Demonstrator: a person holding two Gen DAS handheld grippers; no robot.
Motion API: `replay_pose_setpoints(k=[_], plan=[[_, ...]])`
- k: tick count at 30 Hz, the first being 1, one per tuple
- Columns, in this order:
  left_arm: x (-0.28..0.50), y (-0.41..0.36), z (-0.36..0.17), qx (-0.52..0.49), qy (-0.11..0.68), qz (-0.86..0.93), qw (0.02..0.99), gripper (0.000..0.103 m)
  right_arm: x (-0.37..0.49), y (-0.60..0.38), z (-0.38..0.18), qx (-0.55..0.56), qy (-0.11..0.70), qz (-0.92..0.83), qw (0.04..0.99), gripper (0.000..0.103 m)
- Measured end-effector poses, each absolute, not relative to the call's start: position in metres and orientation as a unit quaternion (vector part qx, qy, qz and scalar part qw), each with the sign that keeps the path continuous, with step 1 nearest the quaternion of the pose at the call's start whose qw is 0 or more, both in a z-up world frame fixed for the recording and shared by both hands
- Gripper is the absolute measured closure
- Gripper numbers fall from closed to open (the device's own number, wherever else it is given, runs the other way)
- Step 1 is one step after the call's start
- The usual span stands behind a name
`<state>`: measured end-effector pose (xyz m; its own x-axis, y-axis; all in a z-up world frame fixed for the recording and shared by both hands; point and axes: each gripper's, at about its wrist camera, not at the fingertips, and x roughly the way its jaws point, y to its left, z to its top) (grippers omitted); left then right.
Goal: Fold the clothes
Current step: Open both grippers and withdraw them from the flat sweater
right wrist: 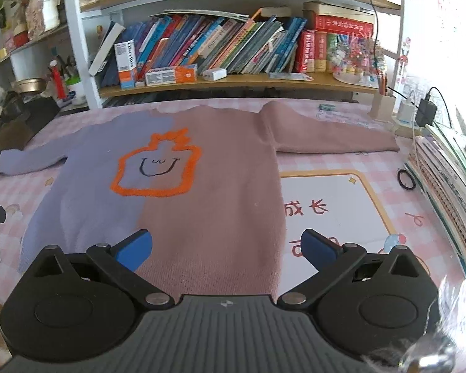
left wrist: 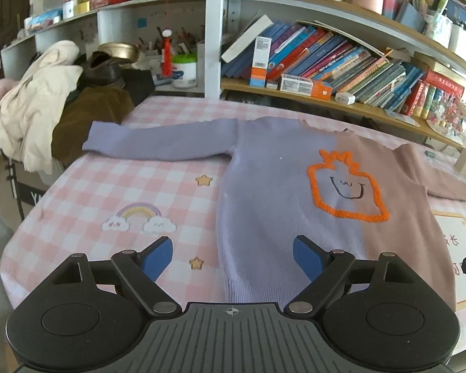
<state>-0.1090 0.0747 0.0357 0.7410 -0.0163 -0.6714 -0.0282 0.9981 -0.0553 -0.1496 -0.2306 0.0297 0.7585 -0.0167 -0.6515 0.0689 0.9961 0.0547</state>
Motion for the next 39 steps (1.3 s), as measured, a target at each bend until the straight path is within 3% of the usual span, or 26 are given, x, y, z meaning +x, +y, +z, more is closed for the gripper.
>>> replay_pose_setpoints(k=[18,27,39], plan=[[-0.111,0.101,0.028,-0.069,0.375,0.028,0.924,0.016,-0.142,-0.241,0.016,0.04,0.37,-0.019,0.928,0.0],[-0.091,0.113,0.02,-0.112,0.412,-0.007,0.904,0.009,-0.126,-0.221,0.014,0.035,0.384,0.0,0.923,0.0],[-0.029,0.171,0.035,-0.134,0.351,0.019,0.926,0.009,-0.086,-0.188,0.027,0.039,0.361,-0.024,0.931,0.0]])
